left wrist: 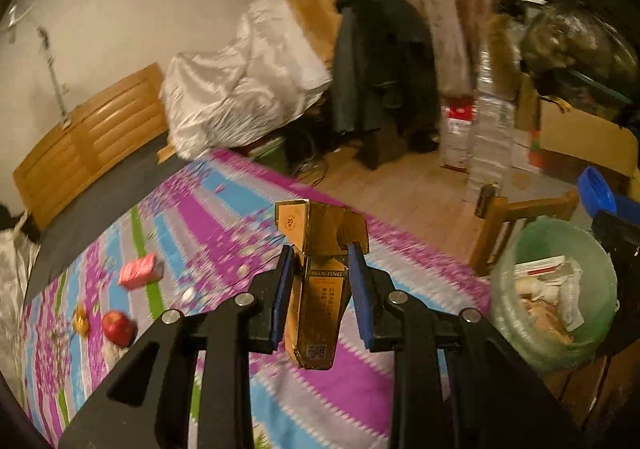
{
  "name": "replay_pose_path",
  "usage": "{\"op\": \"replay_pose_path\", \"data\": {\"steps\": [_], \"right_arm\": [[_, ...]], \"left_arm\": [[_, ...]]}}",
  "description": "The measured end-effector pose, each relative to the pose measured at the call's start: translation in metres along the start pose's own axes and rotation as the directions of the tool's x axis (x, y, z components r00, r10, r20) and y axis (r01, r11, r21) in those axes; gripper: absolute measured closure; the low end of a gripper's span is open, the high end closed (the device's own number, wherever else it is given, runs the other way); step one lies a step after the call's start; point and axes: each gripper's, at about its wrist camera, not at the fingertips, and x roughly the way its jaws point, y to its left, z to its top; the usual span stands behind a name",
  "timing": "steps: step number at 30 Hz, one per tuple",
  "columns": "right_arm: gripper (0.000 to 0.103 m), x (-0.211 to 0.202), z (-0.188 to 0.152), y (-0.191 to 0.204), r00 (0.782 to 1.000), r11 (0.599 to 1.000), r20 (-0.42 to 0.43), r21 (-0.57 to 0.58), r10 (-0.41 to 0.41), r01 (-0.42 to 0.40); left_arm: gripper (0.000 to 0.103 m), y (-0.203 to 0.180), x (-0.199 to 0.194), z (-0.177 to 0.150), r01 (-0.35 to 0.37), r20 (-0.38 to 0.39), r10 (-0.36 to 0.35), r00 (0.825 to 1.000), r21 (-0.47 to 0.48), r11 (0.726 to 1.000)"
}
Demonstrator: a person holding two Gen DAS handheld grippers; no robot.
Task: Collect trash
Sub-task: 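Carry the cardboard box and blue bottle cap over the green wastebasket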
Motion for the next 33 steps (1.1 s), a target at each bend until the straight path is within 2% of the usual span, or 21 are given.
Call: {"op": "replay_pose_path", "data": {"steps": [5,11,16,20,24,29,33], "right_arm": [[0.065,-0.033,-0.002,-0.056,0.992,0.992,0.013,0.021,-0.122,0.121],[0.065,-0.056,0.000,-0.122,0.975,0.970,-0.001,0.101,-0.222,0.221],[0.065,-0.059,-0.006,-0.151,0.952,0.947,-0.039,0.093,-0.305,0.307],[0.065,-0.051,-0.016,-0.172,0.940,0.935,-0.091,0.113,-0.328,0.337],[0.065,-0.040,-0.029,-0.187,0.931,0.927,-0.131,0.120,-0.340,0.355],[0.065,-0.023,-0.042,-0.197,0.926,0.926,-0.180,0.124,-0.333,0.357],[0.065,-0.012,-0.051,-0.196,0.922,0.927,-0.212,0.121,-0.325,0.355]], "left_arm": [[0.077,-0.054,0.005,0.020,0.065,0.016,-0.066,0.998,0.077,0.995],[0.077,-0.118,0.013,0.036,0.135,0.022,-0.141,0.990,0.178,0.975],[0.076,-0.167,0.022,0.045,0.179,0.011,-0.188,0.982,0.256,0.950],[0.077,-0.195,0.031,0.048,0.240,-0.025,-0.242,0.970,0.273,0.932],[0.076,-0.217,0.049,0.043,0.347,-0.110,-0.330,0.938,0.266,0.899],[0.076,-0.231,0.063,0.028,0.382,-0.170,-0.347,0.922,0.266,0.885],[0.076,-0.236,0.067,0.021,0.392,-0.187,-0.352,0.917,0.264,0.881]]}}
